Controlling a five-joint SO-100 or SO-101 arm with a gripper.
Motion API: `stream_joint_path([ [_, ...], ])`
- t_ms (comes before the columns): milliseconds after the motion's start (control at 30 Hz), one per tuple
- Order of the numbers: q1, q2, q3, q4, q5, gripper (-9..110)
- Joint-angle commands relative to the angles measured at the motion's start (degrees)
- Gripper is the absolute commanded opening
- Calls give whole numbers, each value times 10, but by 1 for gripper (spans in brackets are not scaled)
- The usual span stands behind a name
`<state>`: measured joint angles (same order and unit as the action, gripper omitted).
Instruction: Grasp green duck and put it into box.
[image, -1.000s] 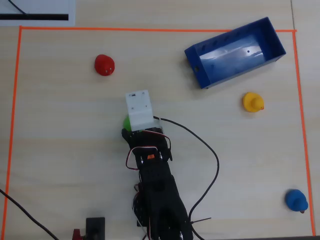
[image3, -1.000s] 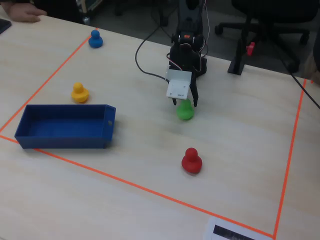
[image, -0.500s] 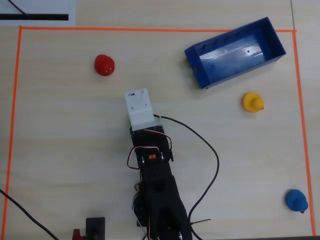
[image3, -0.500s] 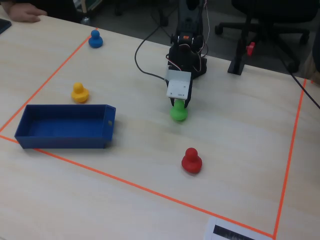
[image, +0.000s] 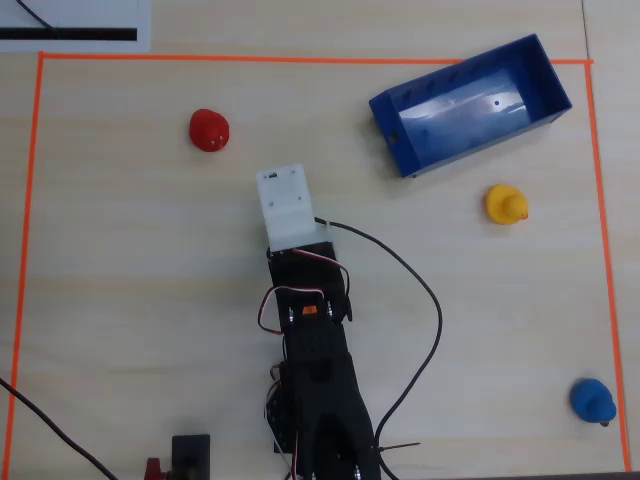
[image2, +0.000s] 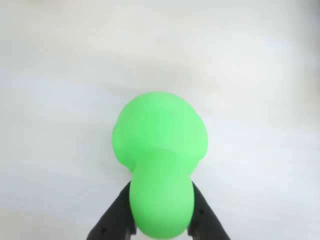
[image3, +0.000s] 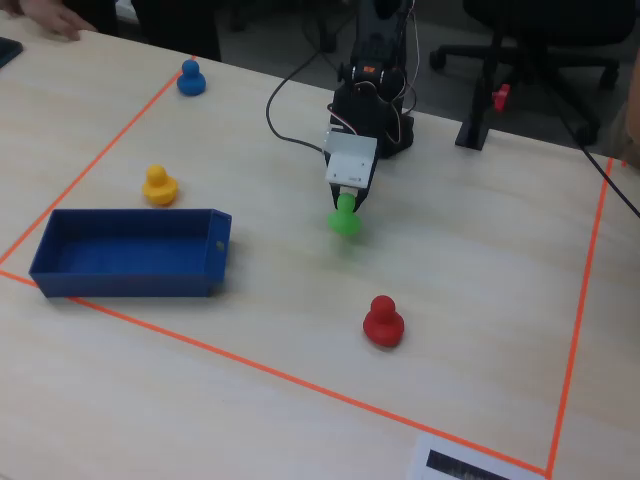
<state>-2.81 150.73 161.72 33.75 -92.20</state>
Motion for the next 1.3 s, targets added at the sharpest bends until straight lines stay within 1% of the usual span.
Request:
stream_joint_path([
  [0, 29, -51, -129, 18, 13, 0],
  [233, 105, -237, -392, 47, 44, 0],
  [500, 221, -530, -717, 11, 63, 0],
  [600, 262, -628, -817, -19, 62, 0],
  [767, 316, -770, -971, -20, 57, 0],
  [900, 348, -860, -1041, -49, 54, 0],
  [1267, 375, -1011, -1056, -180, 33, 0],
])
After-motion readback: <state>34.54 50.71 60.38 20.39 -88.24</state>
